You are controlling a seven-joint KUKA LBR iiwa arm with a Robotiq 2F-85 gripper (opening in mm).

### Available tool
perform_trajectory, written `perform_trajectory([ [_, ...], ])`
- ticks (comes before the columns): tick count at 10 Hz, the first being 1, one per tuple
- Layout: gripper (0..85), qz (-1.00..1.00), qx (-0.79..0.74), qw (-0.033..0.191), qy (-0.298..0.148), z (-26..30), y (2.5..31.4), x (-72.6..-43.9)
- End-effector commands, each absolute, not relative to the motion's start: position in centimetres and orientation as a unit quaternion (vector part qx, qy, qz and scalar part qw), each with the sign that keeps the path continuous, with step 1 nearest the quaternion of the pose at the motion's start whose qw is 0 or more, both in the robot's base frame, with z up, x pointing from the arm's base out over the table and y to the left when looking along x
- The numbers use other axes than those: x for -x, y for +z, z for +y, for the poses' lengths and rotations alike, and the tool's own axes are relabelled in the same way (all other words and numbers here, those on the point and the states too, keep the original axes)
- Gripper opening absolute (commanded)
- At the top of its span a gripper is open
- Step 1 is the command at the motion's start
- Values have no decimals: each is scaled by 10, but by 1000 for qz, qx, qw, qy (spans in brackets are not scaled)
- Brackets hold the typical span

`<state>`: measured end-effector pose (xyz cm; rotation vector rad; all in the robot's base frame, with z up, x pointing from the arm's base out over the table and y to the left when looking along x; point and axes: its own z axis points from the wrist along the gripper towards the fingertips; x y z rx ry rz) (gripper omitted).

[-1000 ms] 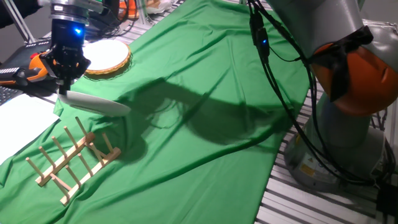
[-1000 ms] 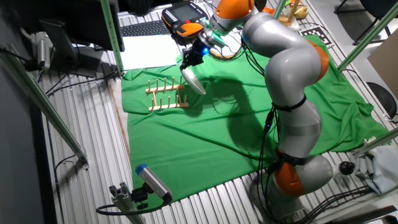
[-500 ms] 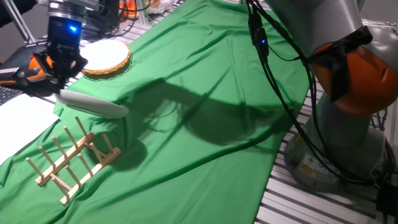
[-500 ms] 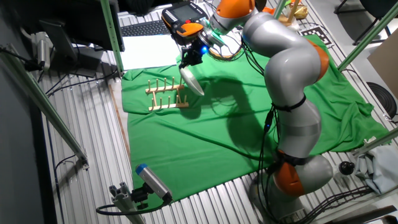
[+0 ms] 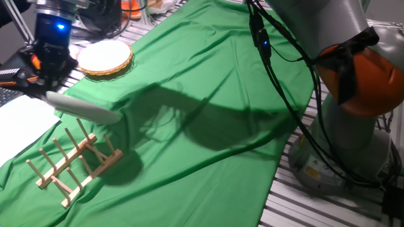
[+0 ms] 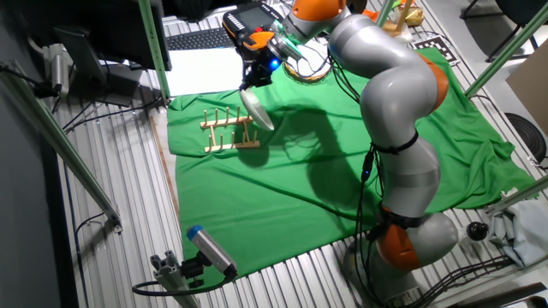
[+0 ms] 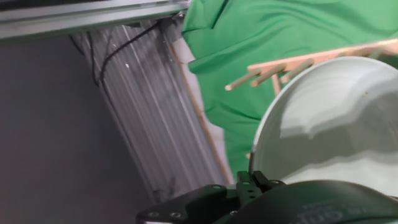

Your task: Put the dish on the dish rack

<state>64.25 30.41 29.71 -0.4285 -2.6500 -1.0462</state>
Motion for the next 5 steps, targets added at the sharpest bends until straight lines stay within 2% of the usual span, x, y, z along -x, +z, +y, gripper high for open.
perform_trajectory([
  [1,0,-908,155,132,-365,310,298,-642],
  [5,0,-898,182,128,-380,330,299,-648],
])
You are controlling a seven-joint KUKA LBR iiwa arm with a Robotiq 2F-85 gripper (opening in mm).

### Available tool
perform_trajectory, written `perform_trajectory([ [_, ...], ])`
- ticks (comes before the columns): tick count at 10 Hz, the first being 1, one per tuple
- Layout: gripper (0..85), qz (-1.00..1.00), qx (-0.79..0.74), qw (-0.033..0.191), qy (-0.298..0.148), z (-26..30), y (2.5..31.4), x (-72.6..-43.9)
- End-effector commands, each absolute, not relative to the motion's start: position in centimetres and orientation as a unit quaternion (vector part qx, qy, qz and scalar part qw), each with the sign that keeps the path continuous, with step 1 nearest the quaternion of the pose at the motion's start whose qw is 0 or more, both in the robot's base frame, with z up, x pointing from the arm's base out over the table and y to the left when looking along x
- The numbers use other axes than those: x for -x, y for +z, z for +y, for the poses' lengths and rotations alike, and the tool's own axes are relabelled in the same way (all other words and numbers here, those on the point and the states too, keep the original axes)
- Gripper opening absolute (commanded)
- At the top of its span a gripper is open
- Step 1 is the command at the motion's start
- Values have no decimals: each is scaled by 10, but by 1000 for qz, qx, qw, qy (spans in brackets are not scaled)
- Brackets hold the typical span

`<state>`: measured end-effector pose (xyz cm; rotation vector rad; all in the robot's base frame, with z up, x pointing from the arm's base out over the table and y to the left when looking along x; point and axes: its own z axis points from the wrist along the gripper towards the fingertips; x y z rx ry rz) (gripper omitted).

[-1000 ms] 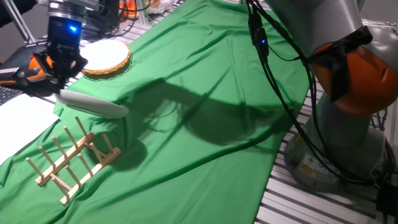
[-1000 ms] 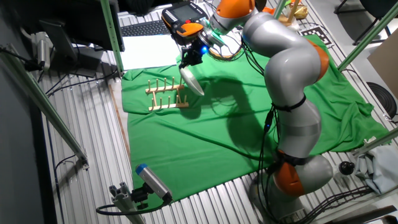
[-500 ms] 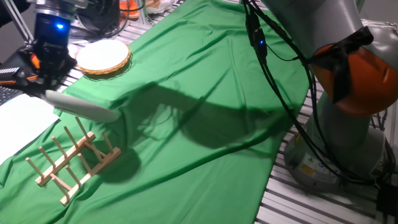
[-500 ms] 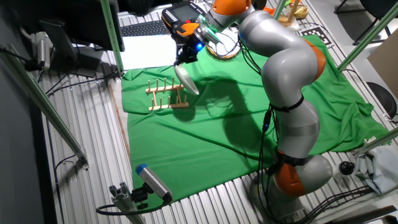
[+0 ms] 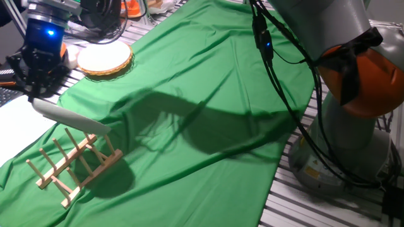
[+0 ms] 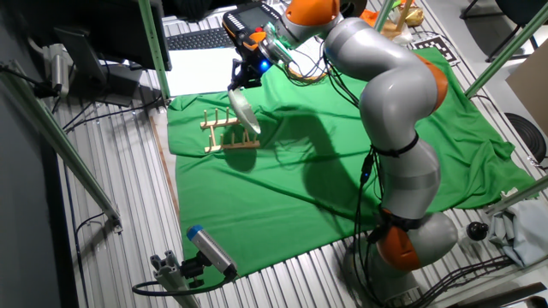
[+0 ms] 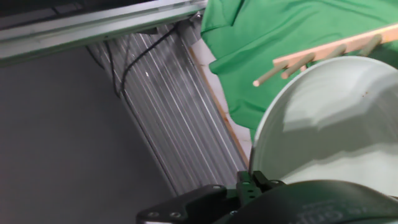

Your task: Put the dish on the dish rack

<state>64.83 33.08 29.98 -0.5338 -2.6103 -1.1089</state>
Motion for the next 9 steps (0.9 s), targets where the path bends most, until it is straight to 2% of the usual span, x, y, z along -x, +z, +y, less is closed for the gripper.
perform_trajectory([
  [1,0,-895,188,128,-384,333,300,-650],
  [6,0,-887,192,130,-398,336,289,-664],
  [9,0,-883,195,124,-409,335,281,-661],
])
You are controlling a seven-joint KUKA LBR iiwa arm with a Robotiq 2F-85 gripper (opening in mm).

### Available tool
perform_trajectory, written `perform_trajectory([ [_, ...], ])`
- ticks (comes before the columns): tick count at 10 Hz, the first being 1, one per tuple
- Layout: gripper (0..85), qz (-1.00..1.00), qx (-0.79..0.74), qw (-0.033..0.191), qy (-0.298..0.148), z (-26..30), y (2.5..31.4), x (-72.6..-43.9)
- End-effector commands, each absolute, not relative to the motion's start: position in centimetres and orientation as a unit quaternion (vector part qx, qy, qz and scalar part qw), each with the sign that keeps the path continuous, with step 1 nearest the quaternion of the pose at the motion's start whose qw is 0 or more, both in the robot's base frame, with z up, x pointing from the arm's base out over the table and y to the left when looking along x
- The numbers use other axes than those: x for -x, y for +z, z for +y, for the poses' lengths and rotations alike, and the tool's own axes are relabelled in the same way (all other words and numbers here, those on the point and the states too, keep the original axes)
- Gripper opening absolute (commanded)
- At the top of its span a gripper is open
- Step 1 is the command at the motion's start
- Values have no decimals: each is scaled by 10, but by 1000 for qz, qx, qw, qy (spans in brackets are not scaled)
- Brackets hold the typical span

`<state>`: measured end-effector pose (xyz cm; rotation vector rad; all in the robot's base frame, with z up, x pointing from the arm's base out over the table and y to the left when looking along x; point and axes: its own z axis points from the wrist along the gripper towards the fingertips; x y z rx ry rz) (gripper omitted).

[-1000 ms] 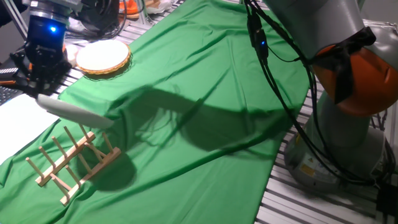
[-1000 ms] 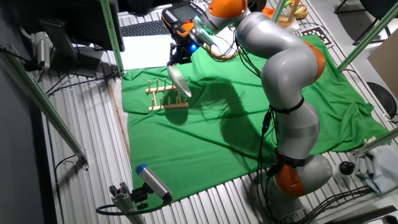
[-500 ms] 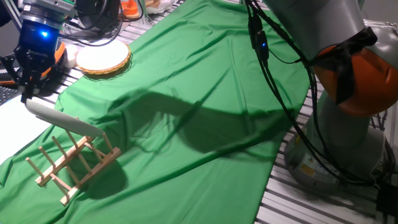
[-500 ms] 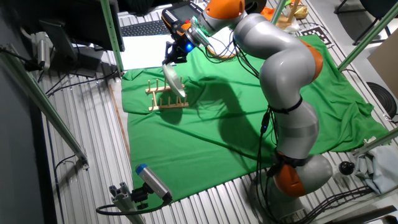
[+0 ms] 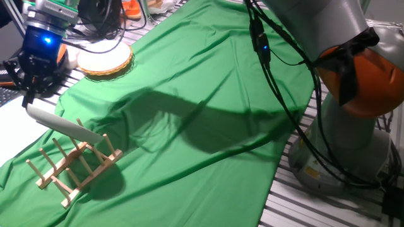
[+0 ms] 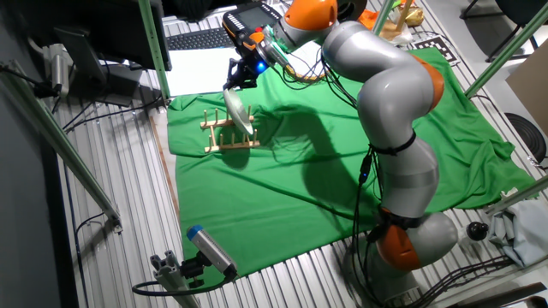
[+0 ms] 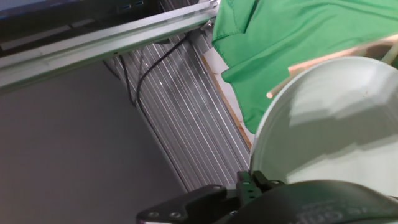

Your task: Put the dish on the dish rack

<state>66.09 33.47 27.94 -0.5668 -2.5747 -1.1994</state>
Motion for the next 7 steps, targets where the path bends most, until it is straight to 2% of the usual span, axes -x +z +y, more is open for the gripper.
perform_trajectory([
  [1,0,-881,194,120,-414,334,277,-661],
  [7,0,-871,192,123,-434,325,266,-660],
])
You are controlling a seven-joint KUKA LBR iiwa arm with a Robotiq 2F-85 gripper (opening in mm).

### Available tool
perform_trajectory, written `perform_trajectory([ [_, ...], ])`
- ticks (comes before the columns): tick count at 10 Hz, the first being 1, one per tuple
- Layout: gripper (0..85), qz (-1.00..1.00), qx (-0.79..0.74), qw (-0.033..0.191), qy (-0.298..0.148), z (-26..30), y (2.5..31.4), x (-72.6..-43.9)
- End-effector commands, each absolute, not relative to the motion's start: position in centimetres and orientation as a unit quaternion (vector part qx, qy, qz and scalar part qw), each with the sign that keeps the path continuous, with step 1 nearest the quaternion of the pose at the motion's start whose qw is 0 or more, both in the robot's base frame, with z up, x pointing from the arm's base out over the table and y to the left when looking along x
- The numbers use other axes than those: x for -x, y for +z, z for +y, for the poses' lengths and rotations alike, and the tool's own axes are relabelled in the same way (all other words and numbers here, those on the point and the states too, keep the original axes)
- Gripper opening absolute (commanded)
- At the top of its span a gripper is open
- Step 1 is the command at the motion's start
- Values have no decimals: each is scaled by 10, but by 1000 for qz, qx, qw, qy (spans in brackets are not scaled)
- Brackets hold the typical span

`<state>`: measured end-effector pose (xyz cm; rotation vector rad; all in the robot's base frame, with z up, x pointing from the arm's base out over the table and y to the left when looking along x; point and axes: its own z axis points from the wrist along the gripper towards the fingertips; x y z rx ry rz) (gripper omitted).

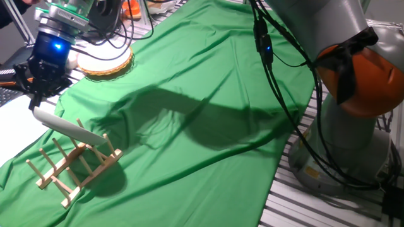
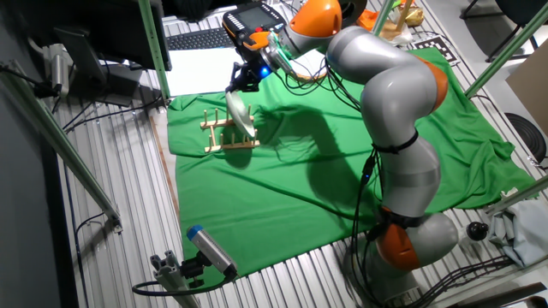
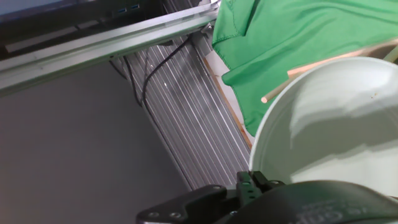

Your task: Put the dish on the dish rack

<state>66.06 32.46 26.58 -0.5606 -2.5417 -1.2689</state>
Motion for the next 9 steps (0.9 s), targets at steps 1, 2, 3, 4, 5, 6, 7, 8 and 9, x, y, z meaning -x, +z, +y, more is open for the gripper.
perform_trajectory([
  [1,0,-869,192,125,-439,323,265,-660],
  [2,0,-867,192,128,-442,321,263,-660],
  [3,0,-863,196,134,-446,320,263,-660],
  [4,0,-862,199,136,-447,320,264,-660],
  [5,0,-861,199,138,-447,319,264,-660],
  [6,0,-861,197,144,-446,317,265,-660],
  [7,0,-860,196,152,-445,316,266,-661],
  [8,0,-859,195,159,-447,313,268,-662],
  [9,0,-858,192,164,-446,311,269,-663],
])
